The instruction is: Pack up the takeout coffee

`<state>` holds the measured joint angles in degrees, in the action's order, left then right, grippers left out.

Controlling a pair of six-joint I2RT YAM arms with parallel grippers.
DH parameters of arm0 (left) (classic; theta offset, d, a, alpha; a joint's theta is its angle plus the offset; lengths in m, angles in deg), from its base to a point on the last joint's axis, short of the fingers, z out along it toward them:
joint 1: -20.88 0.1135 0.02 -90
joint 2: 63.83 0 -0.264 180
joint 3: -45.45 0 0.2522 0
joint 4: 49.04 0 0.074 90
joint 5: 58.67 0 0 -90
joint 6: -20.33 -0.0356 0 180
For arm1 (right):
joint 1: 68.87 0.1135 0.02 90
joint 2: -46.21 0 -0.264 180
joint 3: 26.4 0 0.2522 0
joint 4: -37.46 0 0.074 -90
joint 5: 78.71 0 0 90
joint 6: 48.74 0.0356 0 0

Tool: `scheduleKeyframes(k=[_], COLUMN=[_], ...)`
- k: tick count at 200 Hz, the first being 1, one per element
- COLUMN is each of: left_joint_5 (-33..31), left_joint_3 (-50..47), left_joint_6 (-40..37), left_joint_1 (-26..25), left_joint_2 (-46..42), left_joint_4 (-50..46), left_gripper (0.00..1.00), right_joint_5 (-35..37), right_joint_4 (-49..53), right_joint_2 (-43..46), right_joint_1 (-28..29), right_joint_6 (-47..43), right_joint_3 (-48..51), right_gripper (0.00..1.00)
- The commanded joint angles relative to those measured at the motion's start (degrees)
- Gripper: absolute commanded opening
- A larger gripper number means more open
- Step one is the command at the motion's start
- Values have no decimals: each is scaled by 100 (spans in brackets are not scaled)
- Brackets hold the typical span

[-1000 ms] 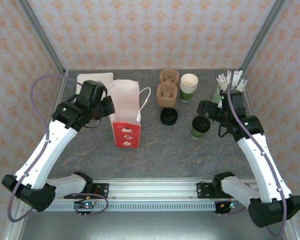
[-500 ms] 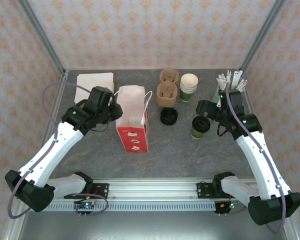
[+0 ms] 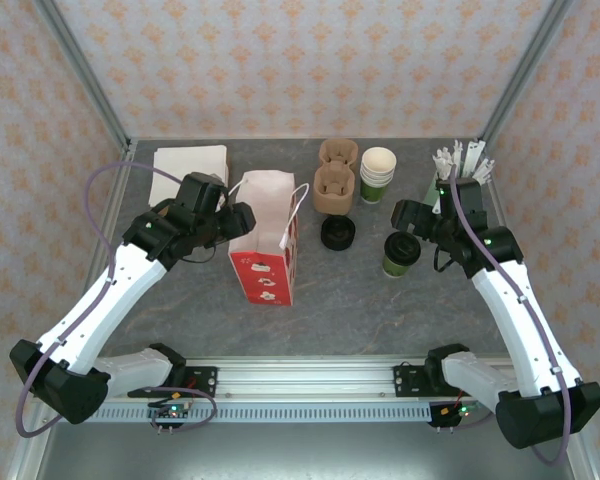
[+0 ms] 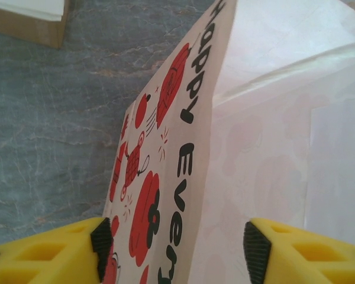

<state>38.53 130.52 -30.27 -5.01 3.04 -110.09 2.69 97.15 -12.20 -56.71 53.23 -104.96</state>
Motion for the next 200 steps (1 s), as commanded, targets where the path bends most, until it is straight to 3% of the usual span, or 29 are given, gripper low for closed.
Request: scheduleKeyframes(k=[1, 61, 119, 157, 200], left_joint_5=[26, 32, -32, -479, -1087], left_joint_3=[160, 280, 1068, 1747, 1771], left_joint_6=[-113, -392, -662, -846, -1013], left_joint_1=[-19, -21, -18, -4, -13], left_joint_2=[-182, -433, -455, -489, -858], left_joint_4=[-135, -183, -441, -645, -548], left_gripper=[71, 99, 100, 100, 100], right_joint_5=[-6, -187, -639, -720, -503], right_joint_4=[-111, -171, 237, 830, 1055], right_joint_2=[-21, -66, -350, -1044, -2201], right_joint_1=[-23, -25, -21, 272, 679], right_joint_6=[-61, -39, -198, -376, -1783], right_joint_3=[81, 57, -577, -1533, -2612], right_gripper=[99, 99, 100, 91, 88])
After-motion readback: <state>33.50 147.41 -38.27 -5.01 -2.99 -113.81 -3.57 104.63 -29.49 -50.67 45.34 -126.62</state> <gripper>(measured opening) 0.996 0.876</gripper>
